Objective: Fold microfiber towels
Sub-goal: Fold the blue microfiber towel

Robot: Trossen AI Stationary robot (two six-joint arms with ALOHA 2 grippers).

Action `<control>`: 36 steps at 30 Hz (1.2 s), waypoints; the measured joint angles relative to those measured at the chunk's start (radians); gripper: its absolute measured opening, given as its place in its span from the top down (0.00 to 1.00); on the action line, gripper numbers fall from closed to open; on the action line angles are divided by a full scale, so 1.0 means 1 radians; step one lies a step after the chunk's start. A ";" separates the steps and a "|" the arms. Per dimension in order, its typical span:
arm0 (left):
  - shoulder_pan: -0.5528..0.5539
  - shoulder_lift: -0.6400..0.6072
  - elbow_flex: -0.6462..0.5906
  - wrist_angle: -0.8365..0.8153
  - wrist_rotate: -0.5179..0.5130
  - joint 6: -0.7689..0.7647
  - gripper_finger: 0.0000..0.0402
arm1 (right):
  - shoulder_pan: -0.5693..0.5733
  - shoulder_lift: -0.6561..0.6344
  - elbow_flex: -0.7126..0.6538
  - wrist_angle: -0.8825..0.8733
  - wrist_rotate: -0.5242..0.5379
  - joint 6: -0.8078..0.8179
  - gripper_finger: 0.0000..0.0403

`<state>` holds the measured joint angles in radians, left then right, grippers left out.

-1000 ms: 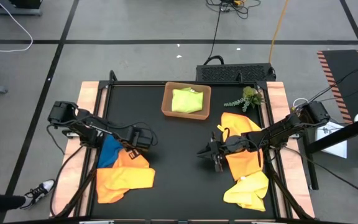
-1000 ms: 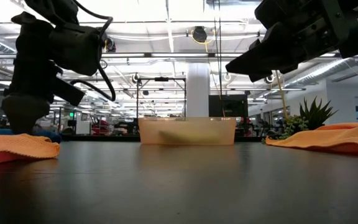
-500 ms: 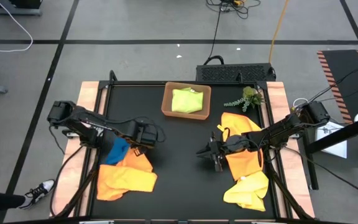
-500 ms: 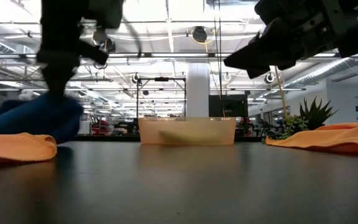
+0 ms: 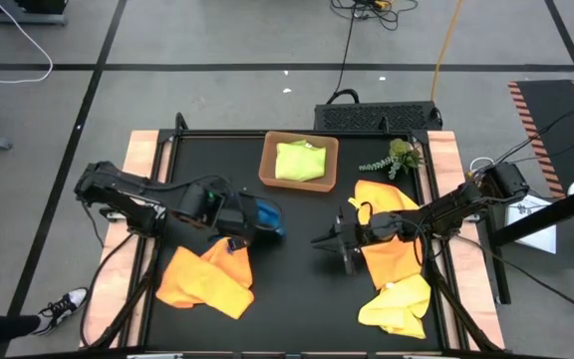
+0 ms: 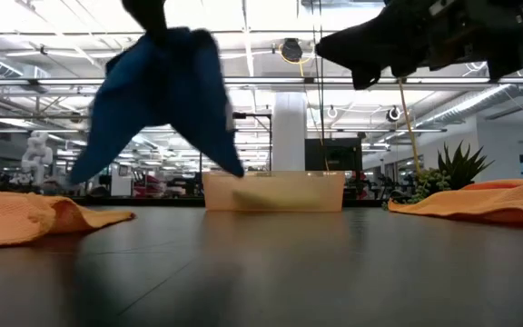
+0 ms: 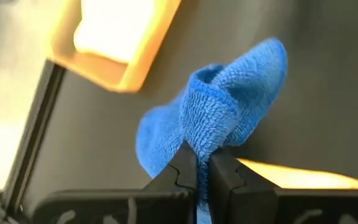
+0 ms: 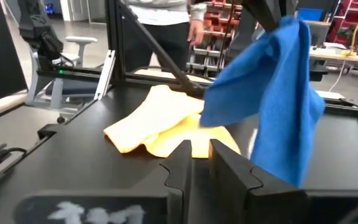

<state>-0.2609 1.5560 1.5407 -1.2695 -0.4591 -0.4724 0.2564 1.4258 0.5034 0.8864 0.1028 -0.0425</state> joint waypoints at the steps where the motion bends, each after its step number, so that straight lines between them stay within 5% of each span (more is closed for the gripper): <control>1: -0.006 0.000 0.008 0.014 -0.004 0.013 0.97 | -0.003 0.000 0.000 0.000 0.000 0.000 0.86; 16: -0.084 0.048 0.012 0.277 0.023 0.180 0.98 | -0.041 0.006 0.000 -0.013 0.002 0.036 0.57; 36: -0.066 0.058 0.011 0.417 0.001 0.258 0.98 | -0.040 0.295 0.043 0.203 -0.003 0.296 0.55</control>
<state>-0.3270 1.6138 1.5520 -0.8522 -0.4577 -0.2146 0.2166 1.7209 0.5461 1.0890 0.0994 0.2537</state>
